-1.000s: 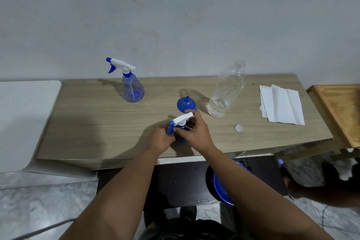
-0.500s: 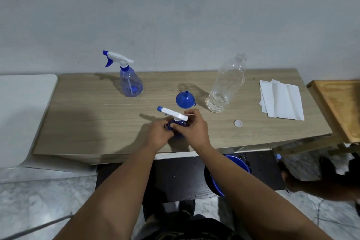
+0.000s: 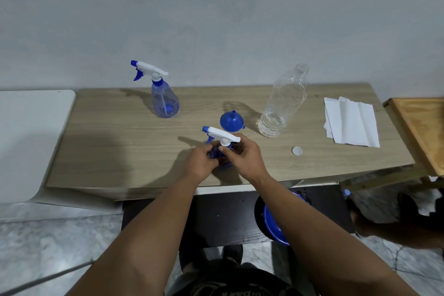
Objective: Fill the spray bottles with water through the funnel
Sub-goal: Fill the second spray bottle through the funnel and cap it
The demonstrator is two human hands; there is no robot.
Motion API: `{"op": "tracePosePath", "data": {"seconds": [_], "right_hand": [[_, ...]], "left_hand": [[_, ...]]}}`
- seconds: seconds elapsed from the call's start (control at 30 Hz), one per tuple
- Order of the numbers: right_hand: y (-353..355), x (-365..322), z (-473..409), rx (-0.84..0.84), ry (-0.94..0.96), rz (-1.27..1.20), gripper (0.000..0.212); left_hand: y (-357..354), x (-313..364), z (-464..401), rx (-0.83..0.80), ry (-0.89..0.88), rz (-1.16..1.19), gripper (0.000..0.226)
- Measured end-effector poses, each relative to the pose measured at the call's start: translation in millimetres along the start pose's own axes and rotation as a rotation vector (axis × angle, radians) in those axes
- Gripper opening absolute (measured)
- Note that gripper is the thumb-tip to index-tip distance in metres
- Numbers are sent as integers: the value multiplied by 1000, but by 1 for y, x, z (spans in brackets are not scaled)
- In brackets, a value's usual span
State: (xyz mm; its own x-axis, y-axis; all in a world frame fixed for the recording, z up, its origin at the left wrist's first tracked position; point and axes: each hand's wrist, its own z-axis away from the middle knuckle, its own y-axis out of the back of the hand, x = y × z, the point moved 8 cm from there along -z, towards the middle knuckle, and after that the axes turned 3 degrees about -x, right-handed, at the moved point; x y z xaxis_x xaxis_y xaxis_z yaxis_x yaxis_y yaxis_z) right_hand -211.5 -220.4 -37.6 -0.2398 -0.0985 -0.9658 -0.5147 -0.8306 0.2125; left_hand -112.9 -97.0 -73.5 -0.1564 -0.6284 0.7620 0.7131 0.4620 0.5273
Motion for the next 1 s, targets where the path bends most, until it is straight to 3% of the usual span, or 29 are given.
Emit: {"op": "tracePosePath", "data": {"seconds": [0.23, 0.43, 0.57, 0.67, 0.73, 0.87, 1.0], "right_hand": [[1, -1, -1, 19, 16, 52, 25], [-1, -1, 1, 135, -41, 75, 43], [-5, -2, 5, 63, 35, 86, 51], [-7, -6, 11, 33, 130, 71, 33], [-6, -1, 11, 54, 84, 61, 23], [-4, 6, 7, 135, -51, 25, 44], [-7, 0, 12, 108, 29, 36, 44]], "left_hand": [[-2, 1, -2, -16, -48, 38, 54], [-6, -9, -9, -23, -61, 74, 49], [-5, -7, -8, -12, -45, 113, 49], [-5, -5, -6, -23, -48, 151, 50], [-4, -5, -6, -17, -44, 144, 49], [0, 0, -1, 17, -47, 98, 45], [0, 2, 0, -9, -34, 97, 47]]}}
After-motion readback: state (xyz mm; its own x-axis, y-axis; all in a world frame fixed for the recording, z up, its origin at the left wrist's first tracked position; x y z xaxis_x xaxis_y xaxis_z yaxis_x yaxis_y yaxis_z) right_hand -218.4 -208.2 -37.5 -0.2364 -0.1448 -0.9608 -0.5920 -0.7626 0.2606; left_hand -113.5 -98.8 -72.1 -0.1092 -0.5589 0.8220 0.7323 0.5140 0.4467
